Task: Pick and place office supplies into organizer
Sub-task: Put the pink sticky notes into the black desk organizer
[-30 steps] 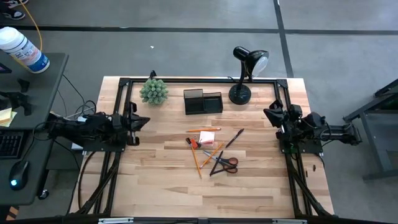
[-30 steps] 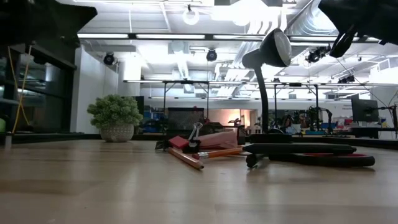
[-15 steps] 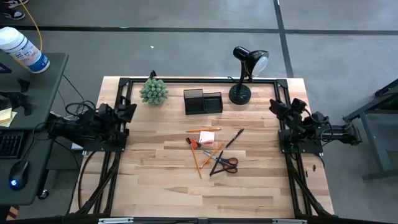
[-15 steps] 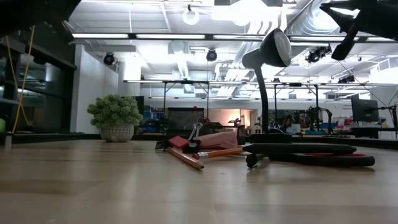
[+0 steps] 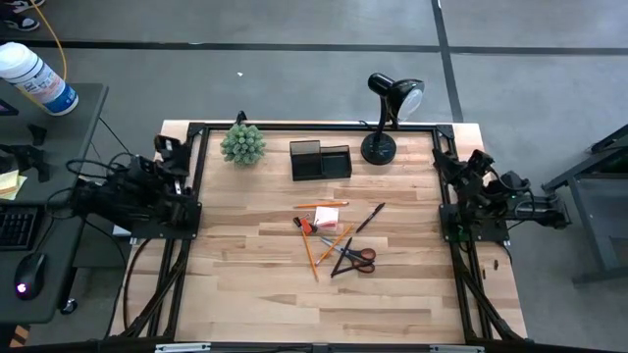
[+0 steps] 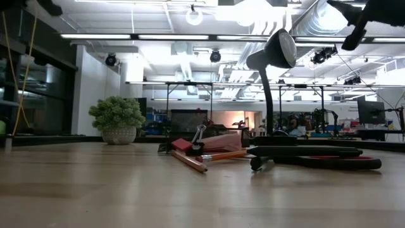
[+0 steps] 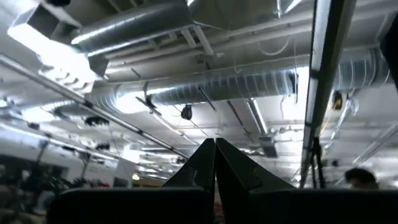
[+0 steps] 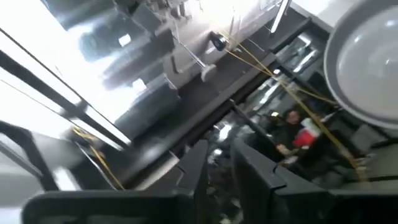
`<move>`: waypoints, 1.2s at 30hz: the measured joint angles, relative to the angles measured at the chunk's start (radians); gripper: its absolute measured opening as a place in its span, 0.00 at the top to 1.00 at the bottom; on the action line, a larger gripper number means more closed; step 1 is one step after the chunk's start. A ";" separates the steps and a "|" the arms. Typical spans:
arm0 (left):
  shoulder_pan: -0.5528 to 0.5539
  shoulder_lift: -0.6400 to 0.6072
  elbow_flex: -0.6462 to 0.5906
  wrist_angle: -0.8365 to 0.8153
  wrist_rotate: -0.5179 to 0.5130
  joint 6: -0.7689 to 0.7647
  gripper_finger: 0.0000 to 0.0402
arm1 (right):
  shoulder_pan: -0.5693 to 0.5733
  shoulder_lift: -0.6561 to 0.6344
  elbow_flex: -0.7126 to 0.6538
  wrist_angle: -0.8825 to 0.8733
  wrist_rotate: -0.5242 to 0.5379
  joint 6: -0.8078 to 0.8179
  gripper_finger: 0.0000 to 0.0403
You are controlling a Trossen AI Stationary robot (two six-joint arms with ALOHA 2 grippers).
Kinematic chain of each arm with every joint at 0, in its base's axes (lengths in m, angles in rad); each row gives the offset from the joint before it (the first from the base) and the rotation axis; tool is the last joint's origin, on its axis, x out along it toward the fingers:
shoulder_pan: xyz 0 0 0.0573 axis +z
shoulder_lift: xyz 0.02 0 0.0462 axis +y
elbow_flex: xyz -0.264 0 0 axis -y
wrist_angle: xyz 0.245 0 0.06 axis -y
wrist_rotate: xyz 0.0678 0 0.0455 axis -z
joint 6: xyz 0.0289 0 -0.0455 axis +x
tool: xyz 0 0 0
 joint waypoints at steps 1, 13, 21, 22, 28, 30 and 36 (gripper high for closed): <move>0.000 0.023 0.025 -0.010 0.001 0.031 1.00 | 0.000 0.009 0.027 -0.039 -0.001 -0.025 0.81; 0.000 0.385 0.417 -0.438 0.005 0.140 1.00 | 0.000 0.323 0.569 -0.824 -0.151 -0.209 0.67; 0.000 0.558 0.703 -0.811 0.015 0.109 1.00 | 0.000 0.539 0.896 -1.209 -0.117 -0.278 0.62; 0.000 0.576 0.722 -0.820 0.043 0.107 1.00 | 0.000 0.558 0.922 -1.227 -0.117 -0.294 0.62; -0.001 0.652 0.775 -0.806 0.169 0.109 1.00 | 0.000 0.627 1.021 -1.195 -0.116 -0.365 0.62; 0.000 0.674 0.780 -0.771 0.170 0.106 1.00 | 0.000 0.640 1.035 -1.169 -0.106 -0.387 0.63; 0.000 0.730 0.782 -0.776 0.170 0.109 1.00 | -0.001 0.677 1.039 -1.111 -0.083 -0.287 0.62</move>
